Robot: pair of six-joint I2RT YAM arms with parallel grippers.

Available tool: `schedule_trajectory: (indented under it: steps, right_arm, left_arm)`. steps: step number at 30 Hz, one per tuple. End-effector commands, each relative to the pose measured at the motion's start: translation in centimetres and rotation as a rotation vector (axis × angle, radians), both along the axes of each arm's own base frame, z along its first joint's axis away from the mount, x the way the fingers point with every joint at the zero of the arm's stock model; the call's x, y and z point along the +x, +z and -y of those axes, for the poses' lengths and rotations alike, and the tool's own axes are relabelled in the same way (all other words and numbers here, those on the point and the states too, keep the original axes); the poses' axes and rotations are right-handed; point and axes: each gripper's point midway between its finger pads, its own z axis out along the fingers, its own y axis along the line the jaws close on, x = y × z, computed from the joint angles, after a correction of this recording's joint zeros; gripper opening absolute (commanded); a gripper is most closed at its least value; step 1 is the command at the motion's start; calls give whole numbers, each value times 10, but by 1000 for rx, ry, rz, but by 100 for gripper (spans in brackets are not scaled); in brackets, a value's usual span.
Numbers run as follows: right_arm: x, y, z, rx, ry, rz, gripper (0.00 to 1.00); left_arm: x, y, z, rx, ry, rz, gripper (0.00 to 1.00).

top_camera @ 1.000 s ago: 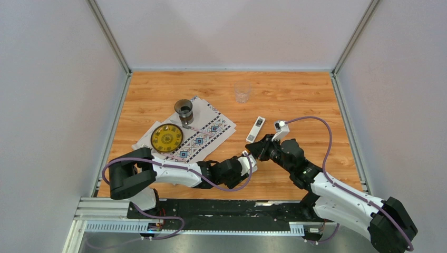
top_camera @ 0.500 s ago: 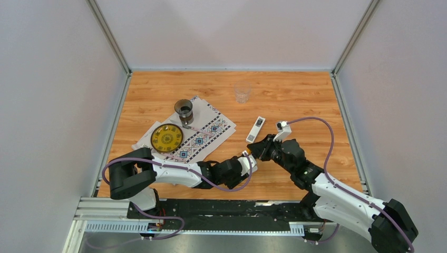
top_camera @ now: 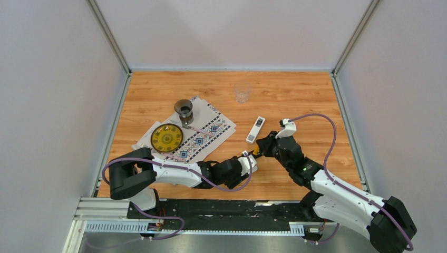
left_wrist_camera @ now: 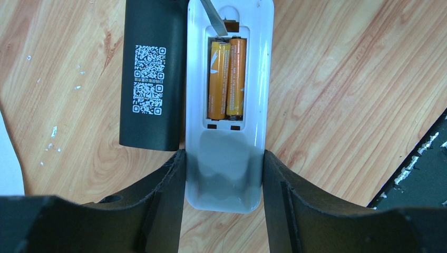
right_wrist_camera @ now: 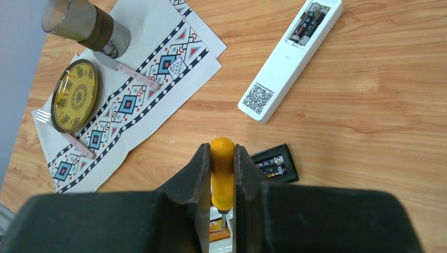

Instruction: Unload the batteries from the remote control

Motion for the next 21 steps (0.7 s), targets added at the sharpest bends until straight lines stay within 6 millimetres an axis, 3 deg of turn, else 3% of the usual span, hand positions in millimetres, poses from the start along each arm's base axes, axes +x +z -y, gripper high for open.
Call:
schedule_trajectory:
  steps: [1,12,21]
  right_arm:
    - [15,28,1,9,-42,78,0]
    - [10,13,-12,29,21,34,0]
    - [1,17,-22,105,65,20,0]
  left_arm:
    - [-10,-39,-40,194,-6,-43,0]
    - [-10,-41,-38,201,-12,-45,0]
    - [-9,-41,-37,195,-8,-46,0]
